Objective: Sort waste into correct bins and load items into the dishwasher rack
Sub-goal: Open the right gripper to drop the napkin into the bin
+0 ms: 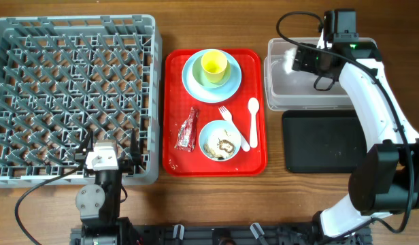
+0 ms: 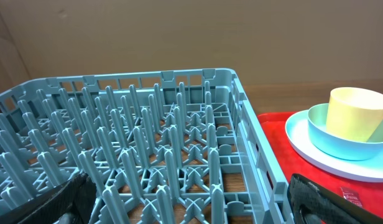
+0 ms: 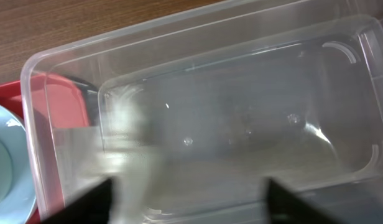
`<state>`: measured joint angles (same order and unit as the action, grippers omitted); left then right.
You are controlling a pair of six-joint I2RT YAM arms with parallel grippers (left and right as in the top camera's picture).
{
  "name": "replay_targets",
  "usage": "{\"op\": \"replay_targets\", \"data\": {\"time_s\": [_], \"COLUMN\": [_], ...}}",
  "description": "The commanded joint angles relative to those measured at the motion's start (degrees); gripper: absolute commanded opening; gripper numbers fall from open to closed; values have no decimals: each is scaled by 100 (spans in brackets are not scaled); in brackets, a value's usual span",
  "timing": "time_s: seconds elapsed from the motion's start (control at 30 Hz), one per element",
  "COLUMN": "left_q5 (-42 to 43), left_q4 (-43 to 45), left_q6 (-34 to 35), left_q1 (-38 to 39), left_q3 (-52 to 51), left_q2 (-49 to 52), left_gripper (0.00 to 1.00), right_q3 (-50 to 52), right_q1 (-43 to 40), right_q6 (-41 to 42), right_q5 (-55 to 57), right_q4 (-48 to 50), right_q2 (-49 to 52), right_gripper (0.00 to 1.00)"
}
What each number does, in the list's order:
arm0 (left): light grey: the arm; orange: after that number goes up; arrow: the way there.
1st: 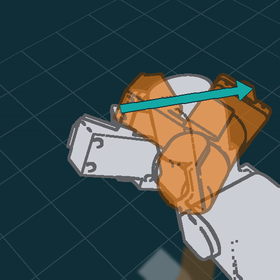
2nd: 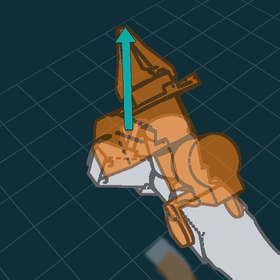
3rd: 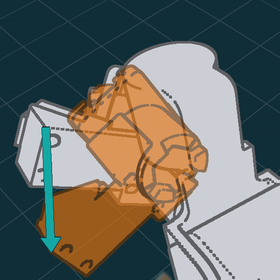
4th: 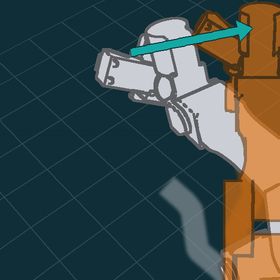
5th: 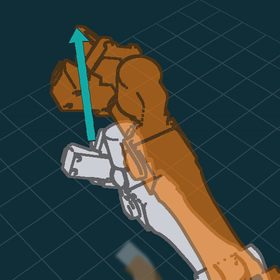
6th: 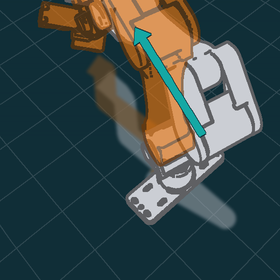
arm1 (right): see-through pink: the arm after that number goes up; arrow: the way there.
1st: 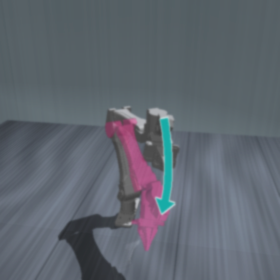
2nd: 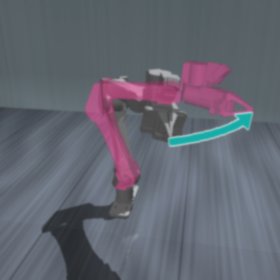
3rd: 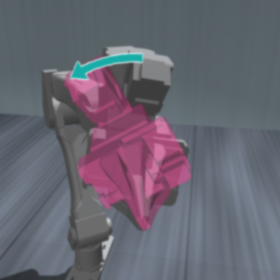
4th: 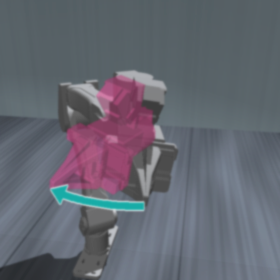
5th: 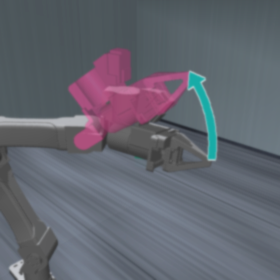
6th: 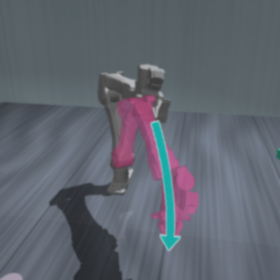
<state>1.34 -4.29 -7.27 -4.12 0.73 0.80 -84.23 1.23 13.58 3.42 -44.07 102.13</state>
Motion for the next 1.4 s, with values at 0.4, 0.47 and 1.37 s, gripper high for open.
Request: {"op": "replay_targets", "data": {"time_s": [0.4, 0.47, 1.37], "left_q5": [-35, -35, -35], "left_q4": [-4, -4, -4], "left_q6": [-70, -70, -70], "left_q1": [26, 26, 26], "left_q3": [-39, -39, -39], "left_q2": [-37, -37, -37], "left_gripper": [100, 100, 100], "right_q3": [-42, -42, -470], "right_q1": [-22, -76, -785], "right_q6": [-380, 122, -409], "right_q5": [-181, 140, -1051], "right_q4": [9, 26, -4], "right_q2": [76, 76, 269], "right_gripper": [4, 79, 80]}}
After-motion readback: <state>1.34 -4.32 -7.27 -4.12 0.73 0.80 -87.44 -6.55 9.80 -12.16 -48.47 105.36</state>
